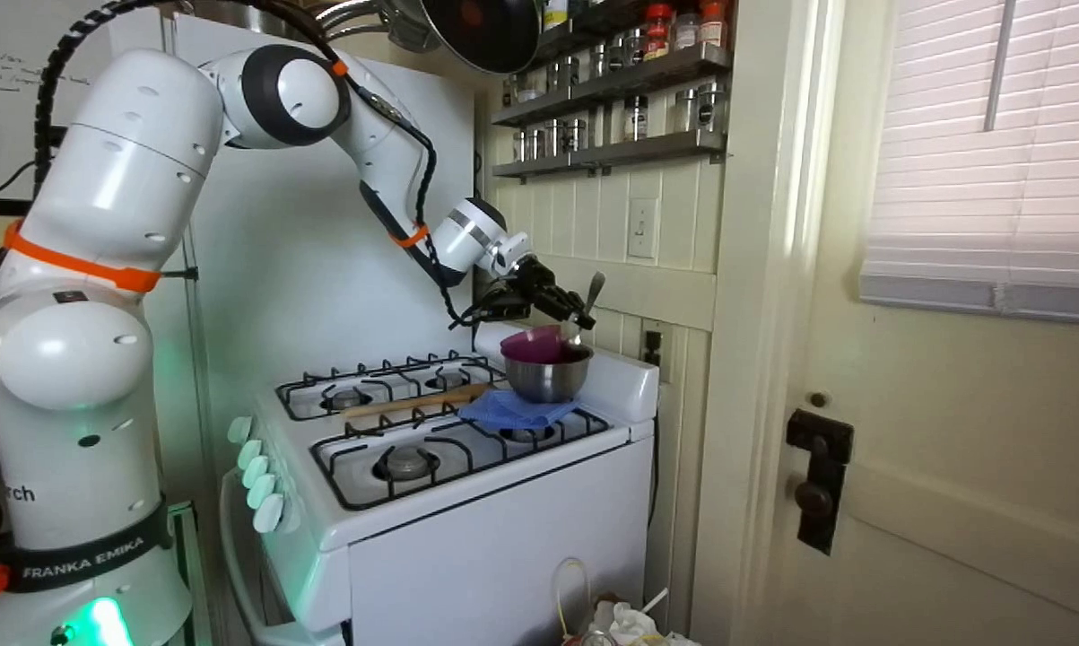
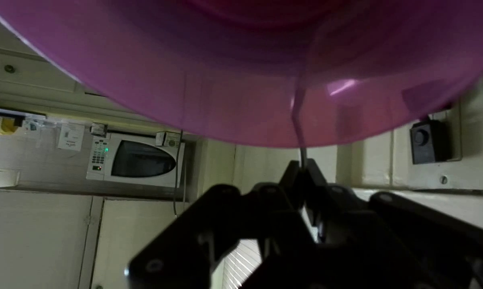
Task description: Put the silver spoon in the silver bowl
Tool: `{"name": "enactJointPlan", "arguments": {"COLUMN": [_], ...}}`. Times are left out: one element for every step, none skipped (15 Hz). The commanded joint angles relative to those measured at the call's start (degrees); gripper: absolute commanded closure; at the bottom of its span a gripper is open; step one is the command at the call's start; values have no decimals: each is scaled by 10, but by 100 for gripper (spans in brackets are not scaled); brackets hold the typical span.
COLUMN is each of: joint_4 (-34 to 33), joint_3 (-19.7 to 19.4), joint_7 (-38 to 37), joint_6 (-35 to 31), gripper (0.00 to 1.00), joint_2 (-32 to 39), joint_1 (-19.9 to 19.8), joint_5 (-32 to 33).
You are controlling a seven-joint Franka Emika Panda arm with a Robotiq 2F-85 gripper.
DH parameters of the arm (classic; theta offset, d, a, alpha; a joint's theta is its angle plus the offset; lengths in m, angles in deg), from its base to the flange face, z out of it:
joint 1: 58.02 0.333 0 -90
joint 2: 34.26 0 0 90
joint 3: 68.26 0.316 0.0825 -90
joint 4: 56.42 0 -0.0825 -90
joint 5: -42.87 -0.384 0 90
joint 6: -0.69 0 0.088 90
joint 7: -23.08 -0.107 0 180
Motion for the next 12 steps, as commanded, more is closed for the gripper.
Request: {"name": "enactJointPlan", "arguments": {"joint_4": [-11,-12,-12,-12,-13,-14,-13,-7,-8,-8,-10,-13], "joint_3": [1,1,0,0,0,-1,-4,-6,-7,-7,-5,-3], "joint_7": [-19,-21,-23,-22,-20,-20,-23,-24,-24,-21,-19,-15], "joint_6": [5,7,8,9,10,13,27,28,37,43,48,53], "gripper": [99,99,99,99,99,99,99,99,99,99,99,99], "joint_2": [22,25,27,28,30,31,34,32,33,36,40,44], "joint_1": [4,5,5,6,6,7,13,14,16,17,17,18], "joint_5": [-1,0,1,1,1,5,18,33,42,52,58,61]}}
